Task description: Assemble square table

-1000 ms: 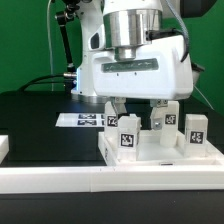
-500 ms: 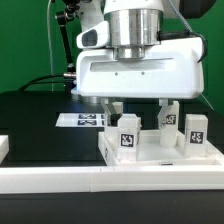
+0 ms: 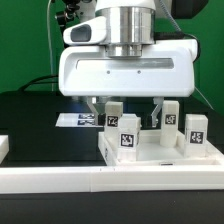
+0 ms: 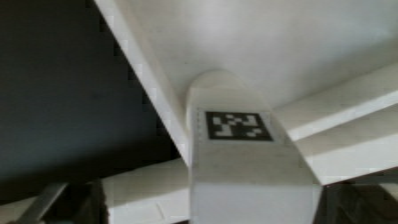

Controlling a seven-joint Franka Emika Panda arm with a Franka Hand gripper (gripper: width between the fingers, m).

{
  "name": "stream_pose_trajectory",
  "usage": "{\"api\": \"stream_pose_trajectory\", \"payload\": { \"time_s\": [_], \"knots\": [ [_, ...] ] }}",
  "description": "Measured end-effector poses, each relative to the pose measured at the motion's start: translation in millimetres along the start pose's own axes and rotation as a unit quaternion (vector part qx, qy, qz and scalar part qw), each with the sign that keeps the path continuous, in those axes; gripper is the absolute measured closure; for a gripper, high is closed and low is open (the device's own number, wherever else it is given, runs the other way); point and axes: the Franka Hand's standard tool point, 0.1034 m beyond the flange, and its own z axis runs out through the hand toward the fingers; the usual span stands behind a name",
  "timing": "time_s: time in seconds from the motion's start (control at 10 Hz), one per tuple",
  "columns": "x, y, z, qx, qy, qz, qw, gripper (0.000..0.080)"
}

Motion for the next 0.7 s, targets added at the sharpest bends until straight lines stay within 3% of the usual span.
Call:
{"api": "stream_pose_trajectory", "payload": {
  "time_s": [0.2,0.3,0.4,0.7],
  "knots": [
    [-0.1,-0.3,0.0,0.0,0.0,0.0,1.0,0.0417],
    [-0.1,-0.4,0.0,0.0,0.0,0.006,1.0,0.0417],
    [-0.1,-0.4,0.1,0.0,0.0,0.018,1.0,0.0512],
    [-0.1,-0.5,0.0,0.001,0.0,0.096,0.995,0.0512]
  ]
}}
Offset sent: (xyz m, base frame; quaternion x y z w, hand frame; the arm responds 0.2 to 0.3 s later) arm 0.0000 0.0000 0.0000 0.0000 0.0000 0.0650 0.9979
